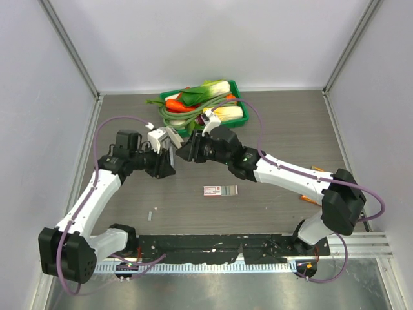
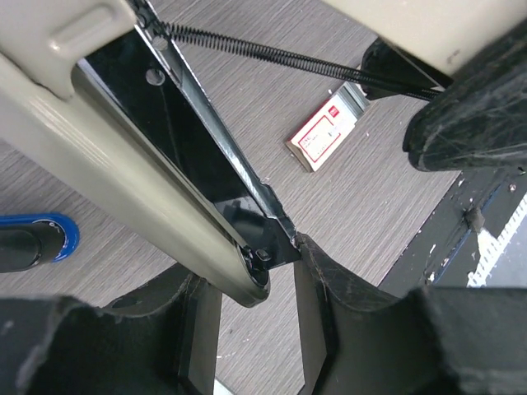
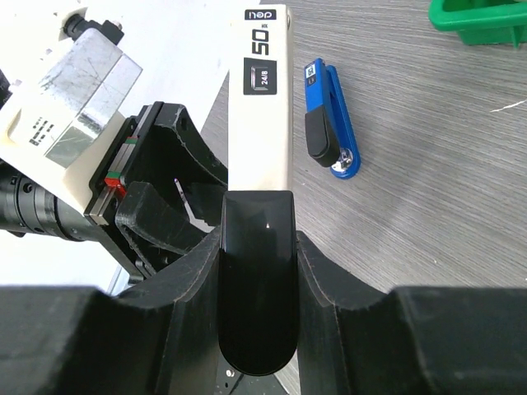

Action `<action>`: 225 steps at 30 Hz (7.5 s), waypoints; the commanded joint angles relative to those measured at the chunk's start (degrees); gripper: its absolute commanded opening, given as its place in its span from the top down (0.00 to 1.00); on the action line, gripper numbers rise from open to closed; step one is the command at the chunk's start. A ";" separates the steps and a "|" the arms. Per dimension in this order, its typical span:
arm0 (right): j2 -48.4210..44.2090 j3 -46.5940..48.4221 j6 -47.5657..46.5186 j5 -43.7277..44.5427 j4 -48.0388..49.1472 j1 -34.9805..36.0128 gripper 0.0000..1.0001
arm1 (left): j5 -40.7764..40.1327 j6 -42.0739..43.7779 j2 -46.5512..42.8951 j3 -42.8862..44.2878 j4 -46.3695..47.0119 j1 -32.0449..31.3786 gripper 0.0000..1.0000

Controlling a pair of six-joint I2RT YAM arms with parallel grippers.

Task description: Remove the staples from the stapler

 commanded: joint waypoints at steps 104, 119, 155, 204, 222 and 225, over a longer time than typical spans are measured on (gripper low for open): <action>-20.19 -24.49 -15.56 -19.98 8.03 1.05 0.99 | -36.10 28.66 1.79 -11.02 17.32 -9.80 0.87; -21.44 -28.79 -21.45 -10.58 2.92 8.53 0.99 | -53.33 41.04 3.55 -18.93 36.48 -17.37 0.91; 13.97 11.54 -38.06 5.69 -0.96 4.84 0.99 | -10.37 5.02 -4.71 5.84 -3.58 12.41 0.46; 17.31 6.77 -28.49 20.72 -6.90 19.86 0.18 | -5.44 5.37 -6.64 7.52 -10.80 22.70 0.44; 35.96 26.04 -26.37 23.36 -14.14 27.25 0.14 | -1.22 7.92 -6.73 8.40 -13.96 29.47 0.44; 37.36 27.53 -26.29 22.92 -14.75 27.60 0.14 | -1.22 8.36 -6.47 8.05 -13.96 29.74 0.43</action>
